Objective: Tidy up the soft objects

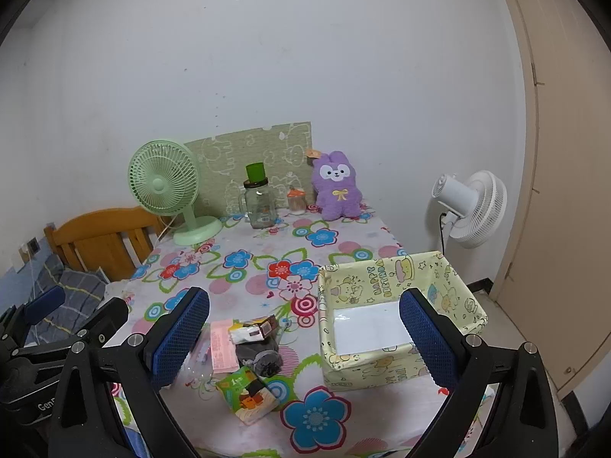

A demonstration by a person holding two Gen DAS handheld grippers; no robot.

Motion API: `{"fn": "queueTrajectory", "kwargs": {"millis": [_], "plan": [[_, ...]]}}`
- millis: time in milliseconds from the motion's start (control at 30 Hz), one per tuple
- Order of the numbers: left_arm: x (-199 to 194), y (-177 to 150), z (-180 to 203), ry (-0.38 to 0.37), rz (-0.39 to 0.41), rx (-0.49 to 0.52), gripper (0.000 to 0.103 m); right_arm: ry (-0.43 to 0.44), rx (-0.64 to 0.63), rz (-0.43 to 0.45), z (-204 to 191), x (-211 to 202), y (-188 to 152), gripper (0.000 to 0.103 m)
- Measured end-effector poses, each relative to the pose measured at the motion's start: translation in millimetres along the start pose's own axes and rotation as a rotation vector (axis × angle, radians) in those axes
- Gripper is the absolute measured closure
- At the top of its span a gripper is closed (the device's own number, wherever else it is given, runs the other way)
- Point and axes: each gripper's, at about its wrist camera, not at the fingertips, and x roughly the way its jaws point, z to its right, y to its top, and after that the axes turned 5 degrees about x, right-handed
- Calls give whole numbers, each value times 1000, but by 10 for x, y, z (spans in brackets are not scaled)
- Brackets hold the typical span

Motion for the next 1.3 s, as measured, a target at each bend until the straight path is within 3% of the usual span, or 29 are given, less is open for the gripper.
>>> {"fn": "queueTrajectory", "kwargs": {"millis": [1300], "plan": [[16, -1, -17, 24, 20, 5, 1, 17, 17, -8, 2, 25, 11, 2]]}}
